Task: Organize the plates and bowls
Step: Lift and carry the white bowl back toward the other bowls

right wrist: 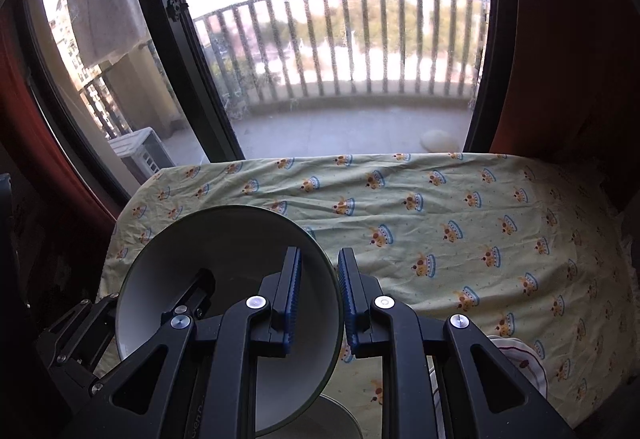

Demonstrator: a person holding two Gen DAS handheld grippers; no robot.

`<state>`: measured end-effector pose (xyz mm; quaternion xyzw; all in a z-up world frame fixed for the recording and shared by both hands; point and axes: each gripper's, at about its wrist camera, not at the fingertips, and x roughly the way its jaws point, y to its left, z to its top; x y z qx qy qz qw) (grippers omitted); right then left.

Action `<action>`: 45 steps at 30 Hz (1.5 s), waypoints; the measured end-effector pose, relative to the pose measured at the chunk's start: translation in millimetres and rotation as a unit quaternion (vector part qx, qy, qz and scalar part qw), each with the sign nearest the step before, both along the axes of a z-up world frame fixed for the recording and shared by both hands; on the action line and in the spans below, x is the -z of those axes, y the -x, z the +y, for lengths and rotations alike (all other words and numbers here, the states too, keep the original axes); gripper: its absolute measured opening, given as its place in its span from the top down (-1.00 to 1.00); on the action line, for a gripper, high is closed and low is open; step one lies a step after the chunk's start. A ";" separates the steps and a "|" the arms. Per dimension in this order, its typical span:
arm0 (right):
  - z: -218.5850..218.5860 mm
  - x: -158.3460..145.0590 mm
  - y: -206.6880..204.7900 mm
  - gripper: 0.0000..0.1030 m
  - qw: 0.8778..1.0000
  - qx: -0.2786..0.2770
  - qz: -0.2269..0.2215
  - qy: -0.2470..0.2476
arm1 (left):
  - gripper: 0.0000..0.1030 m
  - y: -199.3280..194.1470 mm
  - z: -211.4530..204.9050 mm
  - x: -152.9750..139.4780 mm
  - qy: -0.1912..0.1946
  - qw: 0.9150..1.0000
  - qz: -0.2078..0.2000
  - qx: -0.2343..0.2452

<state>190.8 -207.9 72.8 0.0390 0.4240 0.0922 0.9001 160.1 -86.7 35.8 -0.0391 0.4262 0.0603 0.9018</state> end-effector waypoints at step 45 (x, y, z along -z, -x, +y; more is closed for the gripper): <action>-1.7 99.8 86.5 0.56 0.993 -0.060 0.099 0.036 | 0.35 82.7 -6.1 97.9 0.013 0.993 0.112 -0.031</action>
